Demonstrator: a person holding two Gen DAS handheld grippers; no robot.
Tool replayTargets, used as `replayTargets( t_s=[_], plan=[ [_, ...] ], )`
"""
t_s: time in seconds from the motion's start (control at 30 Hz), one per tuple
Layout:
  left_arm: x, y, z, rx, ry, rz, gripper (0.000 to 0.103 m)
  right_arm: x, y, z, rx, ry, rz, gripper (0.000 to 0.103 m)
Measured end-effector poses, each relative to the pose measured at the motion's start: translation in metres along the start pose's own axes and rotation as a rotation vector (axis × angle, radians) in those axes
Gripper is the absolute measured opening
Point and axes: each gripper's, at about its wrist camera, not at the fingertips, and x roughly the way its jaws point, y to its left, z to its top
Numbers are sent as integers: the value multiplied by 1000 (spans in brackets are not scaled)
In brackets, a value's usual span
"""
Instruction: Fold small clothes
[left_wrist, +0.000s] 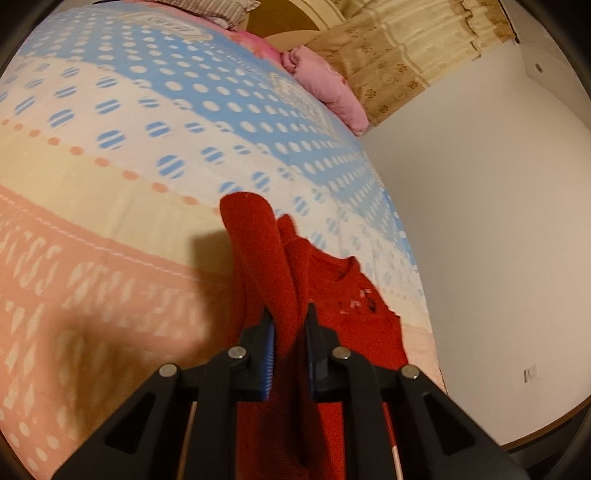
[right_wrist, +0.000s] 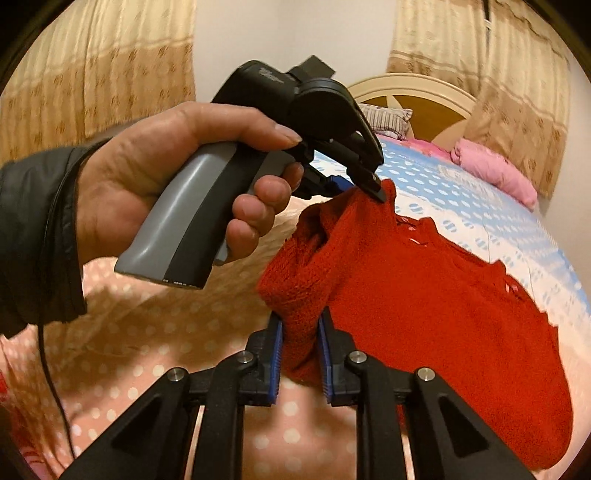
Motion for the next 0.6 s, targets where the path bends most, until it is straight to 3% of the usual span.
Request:
replayTargets(
  t_s=[0.23, 0.6],
  plan=[
    [4, -36, 1, 39, -2, -34, 14, -19, -34, -5, 133, -52, 44, 17],
    [27, -89, -7, 102, 14, -73, 14, -48, -75, -20, 249, -119, 14, 17]
  ],
)
